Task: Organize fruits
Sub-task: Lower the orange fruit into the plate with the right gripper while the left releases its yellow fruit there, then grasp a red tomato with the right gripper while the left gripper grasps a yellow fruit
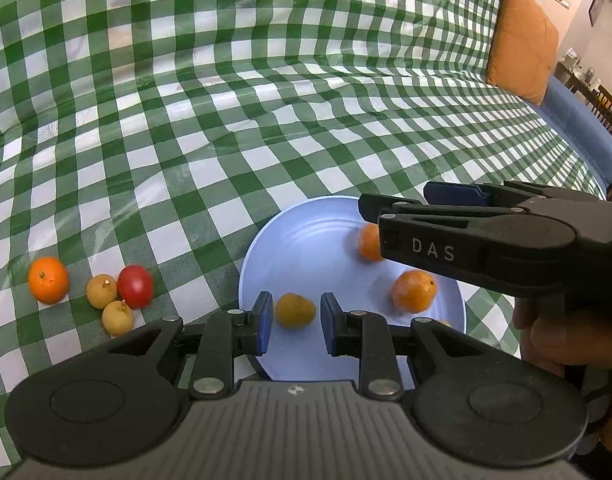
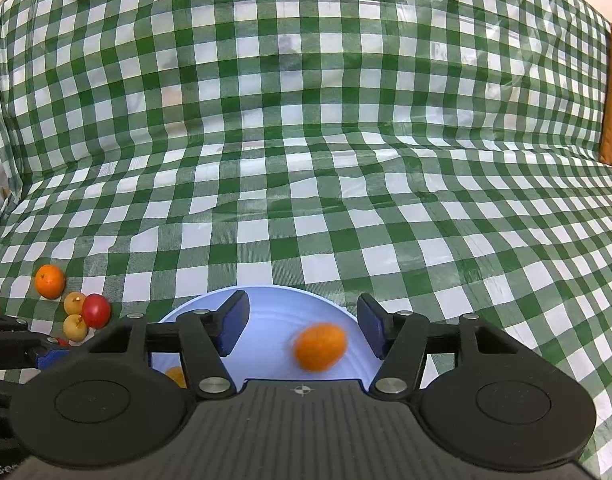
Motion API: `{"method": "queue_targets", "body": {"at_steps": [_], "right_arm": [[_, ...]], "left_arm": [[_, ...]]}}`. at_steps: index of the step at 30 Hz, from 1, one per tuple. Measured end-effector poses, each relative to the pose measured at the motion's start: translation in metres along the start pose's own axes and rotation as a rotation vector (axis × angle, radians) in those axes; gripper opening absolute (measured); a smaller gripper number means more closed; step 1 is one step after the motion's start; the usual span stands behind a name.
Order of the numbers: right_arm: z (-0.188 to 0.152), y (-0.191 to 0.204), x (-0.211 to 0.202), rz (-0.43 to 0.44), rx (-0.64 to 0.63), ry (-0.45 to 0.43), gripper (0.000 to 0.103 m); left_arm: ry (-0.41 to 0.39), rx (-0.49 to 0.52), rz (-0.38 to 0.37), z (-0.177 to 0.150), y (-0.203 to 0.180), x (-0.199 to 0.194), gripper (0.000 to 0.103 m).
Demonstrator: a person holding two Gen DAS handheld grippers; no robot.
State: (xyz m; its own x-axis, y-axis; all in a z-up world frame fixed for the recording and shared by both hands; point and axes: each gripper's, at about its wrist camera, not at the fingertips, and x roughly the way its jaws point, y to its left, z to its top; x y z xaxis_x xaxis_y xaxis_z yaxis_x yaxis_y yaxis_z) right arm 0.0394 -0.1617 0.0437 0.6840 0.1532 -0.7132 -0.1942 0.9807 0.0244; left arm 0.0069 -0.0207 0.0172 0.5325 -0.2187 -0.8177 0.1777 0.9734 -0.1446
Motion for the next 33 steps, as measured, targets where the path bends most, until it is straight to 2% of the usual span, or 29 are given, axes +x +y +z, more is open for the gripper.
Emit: {"method": "queue_targets", "body": {"at_steps": [20, 26, 33], "right_arm": [[0.000, -0.001, 0.003, -0.004, 0.005, 0.001, 0.062], [0.002, 0.009, 0.003, 0.010, 0.002, -0.008, 0.062], [0.004, 0.022, 0.002, 0.028, 0.007, -0.022, 0.062]], "left_arm": [[-0.009, -0.045, 0.049, 0.001, 0.010, -0.004, 0.029], [-0.034, -0.143, 0.113, 0.005, 0.044, -0.014, 0.029], [-0.060, -0.372, 0.256, 0.002, 0.112, -0.033, 0.029]]}}
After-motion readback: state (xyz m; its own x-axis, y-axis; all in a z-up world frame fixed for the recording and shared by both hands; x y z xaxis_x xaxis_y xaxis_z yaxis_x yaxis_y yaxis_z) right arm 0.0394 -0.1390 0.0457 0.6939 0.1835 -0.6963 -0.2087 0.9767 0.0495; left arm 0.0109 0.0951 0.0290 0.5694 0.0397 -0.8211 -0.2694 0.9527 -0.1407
